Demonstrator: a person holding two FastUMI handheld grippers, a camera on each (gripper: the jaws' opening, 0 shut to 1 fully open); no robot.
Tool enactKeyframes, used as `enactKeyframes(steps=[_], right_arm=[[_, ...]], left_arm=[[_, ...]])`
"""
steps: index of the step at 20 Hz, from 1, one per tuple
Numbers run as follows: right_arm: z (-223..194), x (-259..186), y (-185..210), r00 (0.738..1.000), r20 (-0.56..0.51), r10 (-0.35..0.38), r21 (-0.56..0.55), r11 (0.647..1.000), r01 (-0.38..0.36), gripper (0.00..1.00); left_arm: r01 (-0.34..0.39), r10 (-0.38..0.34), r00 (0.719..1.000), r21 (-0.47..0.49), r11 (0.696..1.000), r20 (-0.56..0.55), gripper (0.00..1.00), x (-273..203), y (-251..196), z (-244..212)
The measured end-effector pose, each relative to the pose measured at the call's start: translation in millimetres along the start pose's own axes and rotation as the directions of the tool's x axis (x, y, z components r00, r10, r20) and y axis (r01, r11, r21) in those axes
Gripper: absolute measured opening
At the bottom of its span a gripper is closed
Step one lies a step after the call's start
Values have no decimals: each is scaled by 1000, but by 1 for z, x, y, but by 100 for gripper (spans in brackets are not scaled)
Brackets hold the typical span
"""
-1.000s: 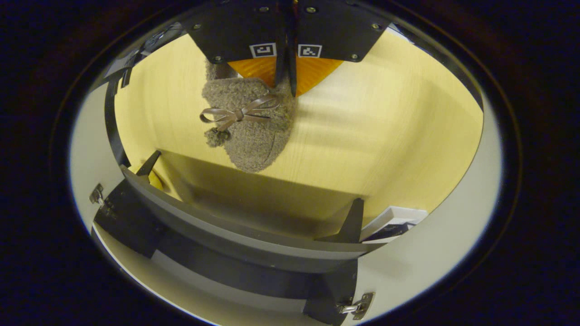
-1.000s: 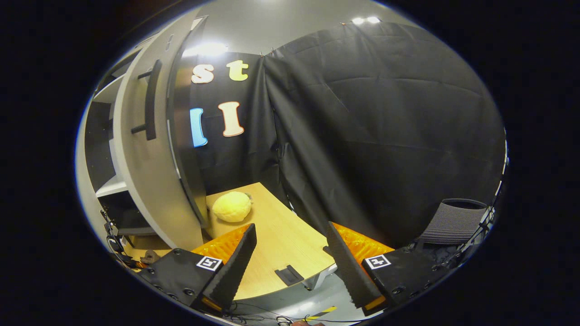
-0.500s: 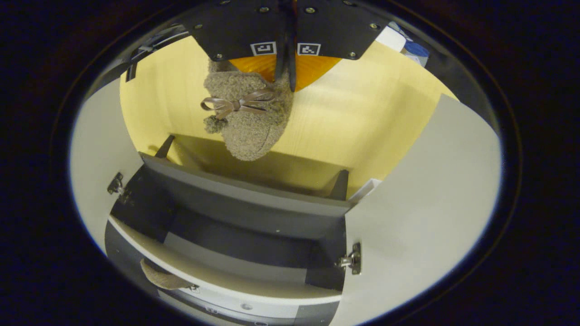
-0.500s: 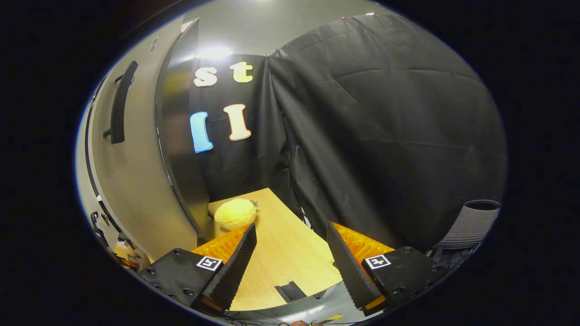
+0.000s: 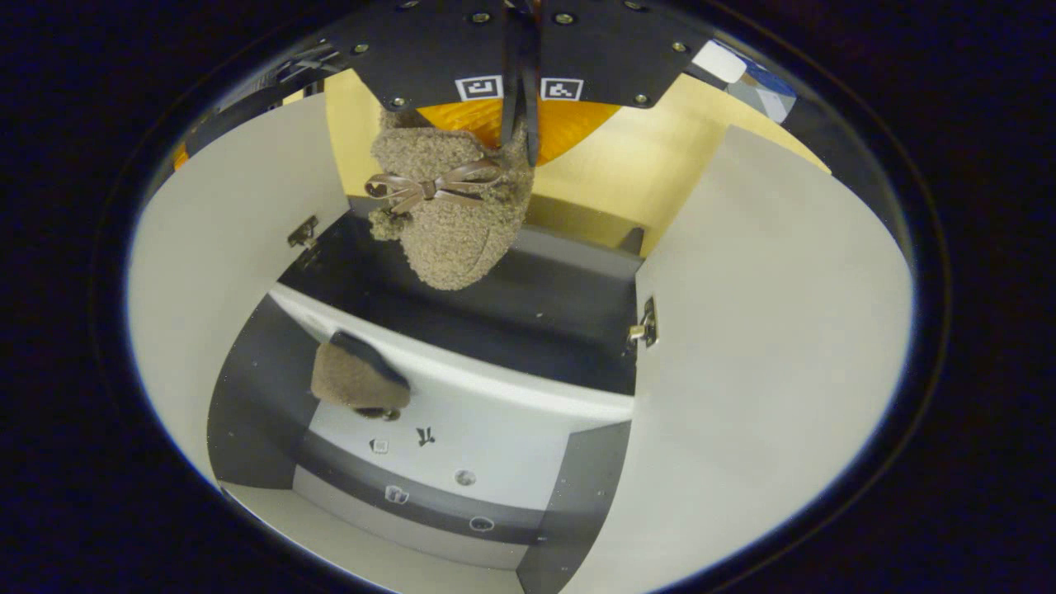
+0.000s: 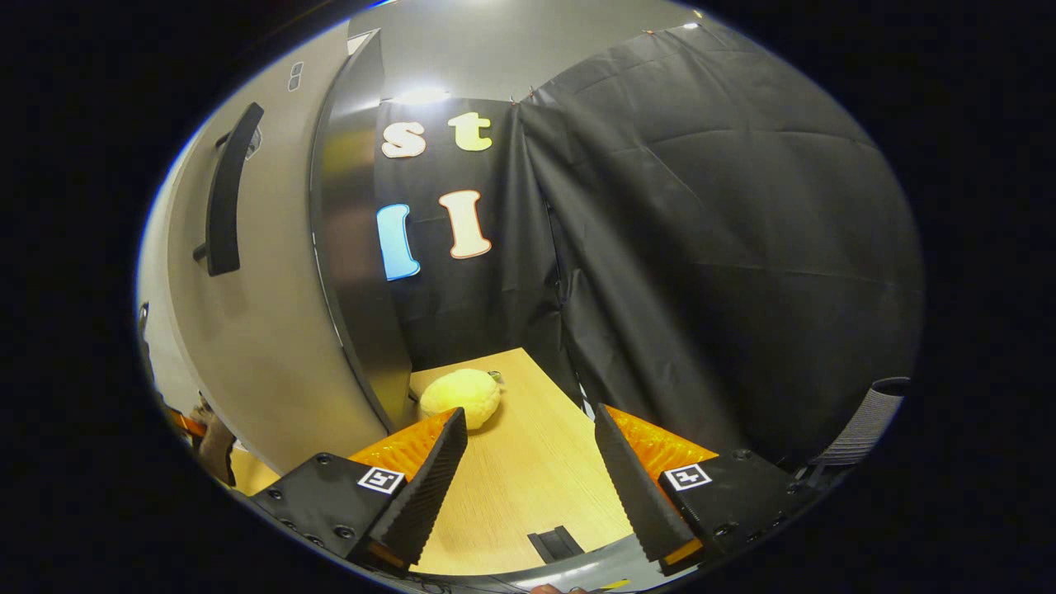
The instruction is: Grab one shoe with the right hand and put it into the shoe cabinet, grab the other shoe with the left hand and put it into the shoe cabinet; then close the right door with the right hand and the left door with the left hand.
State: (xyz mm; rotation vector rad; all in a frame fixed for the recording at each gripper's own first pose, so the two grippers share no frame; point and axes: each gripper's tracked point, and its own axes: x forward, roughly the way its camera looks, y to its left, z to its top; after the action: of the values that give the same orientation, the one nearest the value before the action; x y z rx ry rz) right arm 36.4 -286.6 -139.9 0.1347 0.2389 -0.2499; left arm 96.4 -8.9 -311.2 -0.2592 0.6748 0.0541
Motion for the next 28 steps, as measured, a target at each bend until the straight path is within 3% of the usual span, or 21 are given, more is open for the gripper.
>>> enactKeyframes(steps=[7, 10, 16, 20, 28], right_arm=[[-7, 5, 2, 1000, -25, 5, 7, 1000, -5, 99], [7, 10, 7, 1000, -2, 18, 54, 998, -18, 98], [42, 12, 0, 996, 93, 1, 35, 999, -5, 98], [45, 13, 4, 996, 94, 14, 4, 1000, -14, 99], [36, 7, -1, 997, 69, -22, 31, 999, 20, 98]], left_arm=[[10, -14, 996, 47, 999, 88, 1, 7, -15, 42], [23, -30, 992, 57, 998, 122, 2, 20, -29, 87], [59, -63, 980, 22, 998, 189, 1, 54, -42, 163], [61, -64, 972, 23, 998, 228, 1, 85, -51, 207], [-6, -4, 975, 44, 999, 221, 1, 163, -57, 248]])
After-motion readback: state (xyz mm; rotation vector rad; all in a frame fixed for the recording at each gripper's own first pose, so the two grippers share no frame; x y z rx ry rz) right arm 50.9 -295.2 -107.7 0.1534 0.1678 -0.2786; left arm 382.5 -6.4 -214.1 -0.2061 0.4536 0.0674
